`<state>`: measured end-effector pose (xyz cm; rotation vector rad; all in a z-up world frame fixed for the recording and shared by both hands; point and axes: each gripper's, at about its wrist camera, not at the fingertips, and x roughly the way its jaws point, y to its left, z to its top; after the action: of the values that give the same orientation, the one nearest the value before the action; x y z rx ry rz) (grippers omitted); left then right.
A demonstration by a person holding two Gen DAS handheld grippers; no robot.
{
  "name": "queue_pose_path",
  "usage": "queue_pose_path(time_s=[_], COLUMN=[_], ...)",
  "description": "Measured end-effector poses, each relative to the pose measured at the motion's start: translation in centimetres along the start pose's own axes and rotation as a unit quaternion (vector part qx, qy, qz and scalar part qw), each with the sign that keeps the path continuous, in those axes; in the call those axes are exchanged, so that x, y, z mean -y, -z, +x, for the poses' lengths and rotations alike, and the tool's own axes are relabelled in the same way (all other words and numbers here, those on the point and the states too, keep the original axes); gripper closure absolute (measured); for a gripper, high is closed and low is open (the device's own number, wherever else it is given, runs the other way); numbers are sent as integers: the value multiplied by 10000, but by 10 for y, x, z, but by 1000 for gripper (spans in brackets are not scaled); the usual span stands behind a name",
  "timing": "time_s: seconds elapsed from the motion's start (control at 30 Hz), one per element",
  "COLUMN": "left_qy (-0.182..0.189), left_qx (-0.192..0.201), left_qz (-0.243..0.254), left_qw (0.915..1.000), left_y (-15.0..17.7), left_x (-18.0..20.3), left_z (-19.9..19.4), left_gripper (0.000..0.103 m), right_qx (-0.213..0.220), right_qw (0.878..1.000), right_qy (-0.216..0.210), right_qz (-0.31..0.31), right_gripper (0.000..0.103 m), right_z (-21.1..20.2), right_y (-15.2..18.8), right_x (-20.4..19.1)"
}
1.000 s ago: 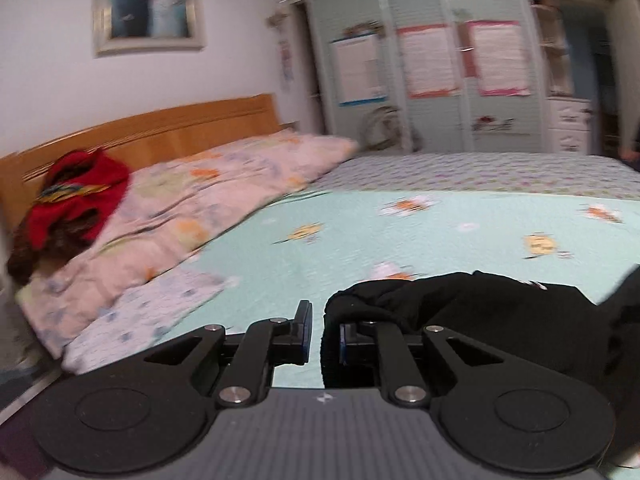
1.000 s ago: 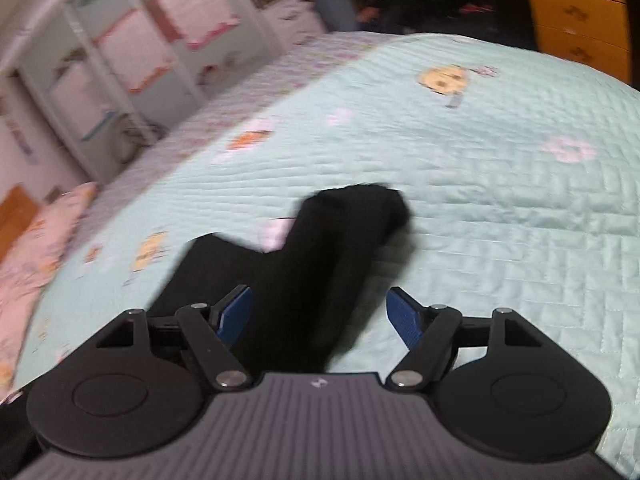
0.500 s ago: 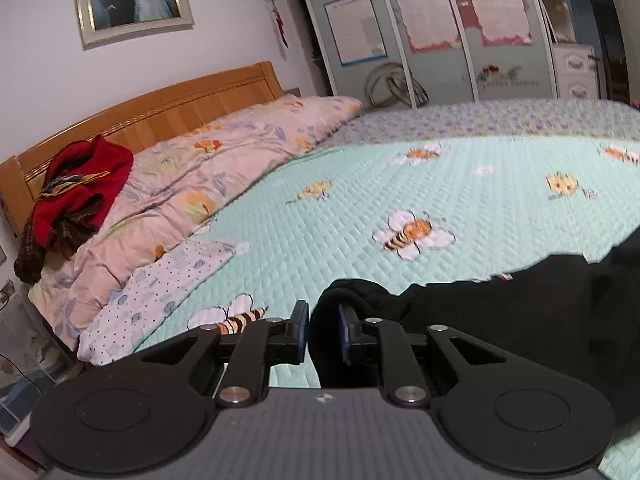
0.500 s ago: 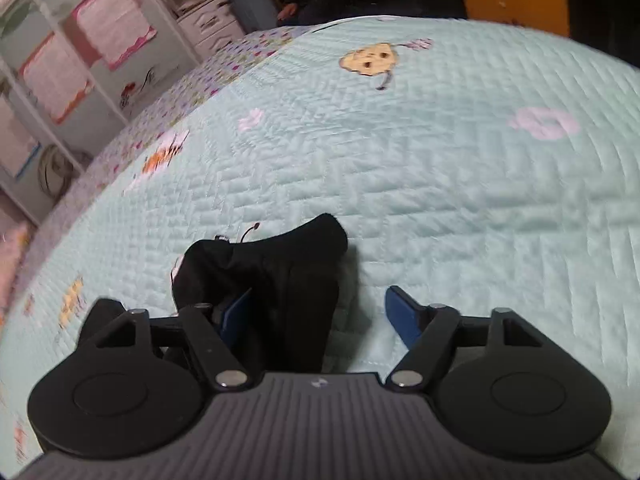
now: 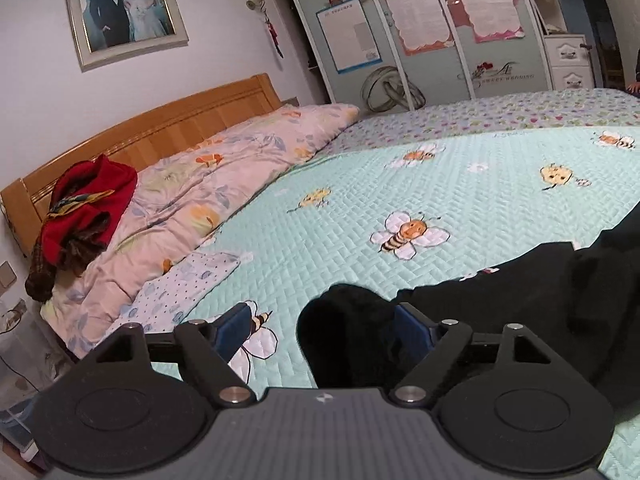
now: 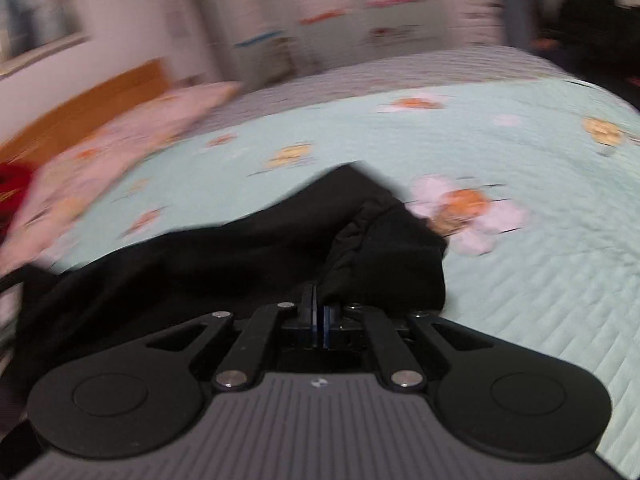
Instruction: Fold clothes
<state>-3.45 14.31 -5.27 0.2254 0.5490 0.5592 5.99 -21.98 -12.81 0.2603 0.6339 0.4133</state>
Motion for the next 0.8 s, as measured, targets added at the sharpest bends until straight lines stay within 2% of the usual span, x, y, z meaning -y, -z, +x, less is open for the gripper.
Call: queue_pose_path(time_s=[0.1,0.17,0.2,0.23,0.3,0.37,0.4,0.43,0.5,0.57,0.63,0.7,0.8], left_qy=[23,42,48,33,-16,-47,-46,-35,77,246,437,671,991], left_qx=[133,211,246,278,355,463,537,602,649,645,622,598,508], left_qz=[-70,-154,-203,-245,-291,-328,-337,-343,-312,-255,-189,-107,19], left_qw=[9999,9996,9995,9993,9989,9984,9980,9976,9974,9973,9969,9959,9938], left_y=[-2,-4,-5,-6,-7,-7,-6,-6,-5,-4,-3,-1,4], left_x=[-2,-3,-4,-4,-4,-4,-4,-3,1,8,17,28,43], left_z=[-8,-13,-16,-19,-24,-31,-34,-38,-41,-44,-46,-50,-54], left_gripper=[16,15,14,12,8,5,5,3,2,2,2,1,1], right_qx=[88,89,-123,-417,-968,-1403,-1239,-821,10,389,376,298,150], right_qw=[9965,9933,9919,9922,9905,9739,9681,9675,9696,9730,9791,9842,9797], right_qy=[-778,-977,-1013,-796,370,1497,1899,2057,2101,2093,1839,1466,1263], right_qz=[281,610,754,859,900,968,1067,1217,1257,894,781,947,1550], right_gripper=[99,99,97,97,82,81,81,81,81,81,72,67,65], right_z=[-52,-82,-90,-95,-99,-104,-113,-125,-141,-132,-101,-60,2], right_y=[15,25,31,37,44,44,40,33,14,-8,-27,-43,-64], right_x=[-7,3,14,25,42,56,62,65,61,47,37,36,46])
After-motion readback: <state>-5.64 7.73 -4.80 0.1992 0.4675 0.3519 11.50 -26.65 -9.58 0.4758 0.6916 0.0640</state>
